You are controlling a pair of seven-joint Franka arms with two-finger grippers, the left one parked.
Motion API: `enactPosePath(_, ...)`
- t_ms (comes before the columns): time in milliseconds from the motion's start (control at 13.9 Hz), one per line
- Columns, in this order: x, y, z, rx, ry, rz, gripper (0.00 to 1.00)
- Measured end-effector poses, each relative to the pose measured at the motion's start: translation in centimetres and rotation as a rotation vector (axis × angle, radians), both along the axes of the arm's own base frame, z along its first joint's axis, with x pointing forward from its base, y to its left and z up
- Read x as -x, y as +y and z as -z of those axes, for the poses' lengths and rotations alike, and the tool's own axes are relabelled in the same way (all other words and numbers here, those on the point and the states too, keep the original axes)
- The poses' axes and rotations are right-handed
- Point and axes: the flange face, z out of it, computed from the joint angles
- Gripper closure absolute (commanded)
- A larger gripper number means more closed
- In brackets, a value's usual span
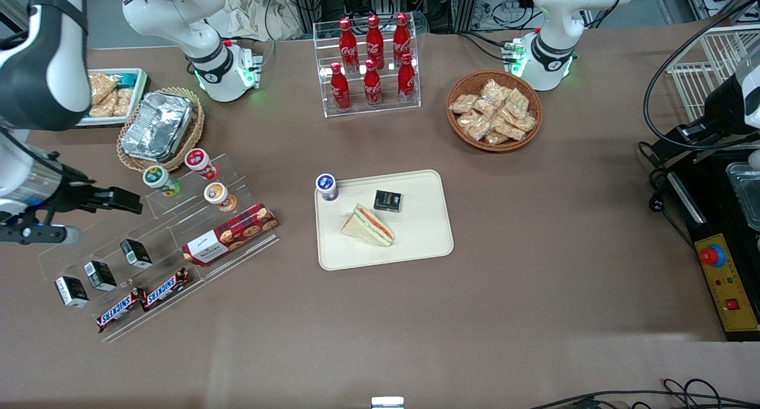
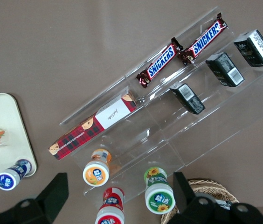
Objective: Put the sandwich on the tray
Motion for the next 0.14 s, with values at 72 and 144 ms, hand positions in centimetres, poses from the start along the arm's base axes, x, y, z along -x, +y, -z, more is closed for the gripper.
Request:
enactPosePath(72,0.07,-0.57,-0.04,-0.01,0.002,0.007,0.0)
enactPosePath(144,0.14,-1.02,0.03,-0.02,0.008,0.011,0.0)
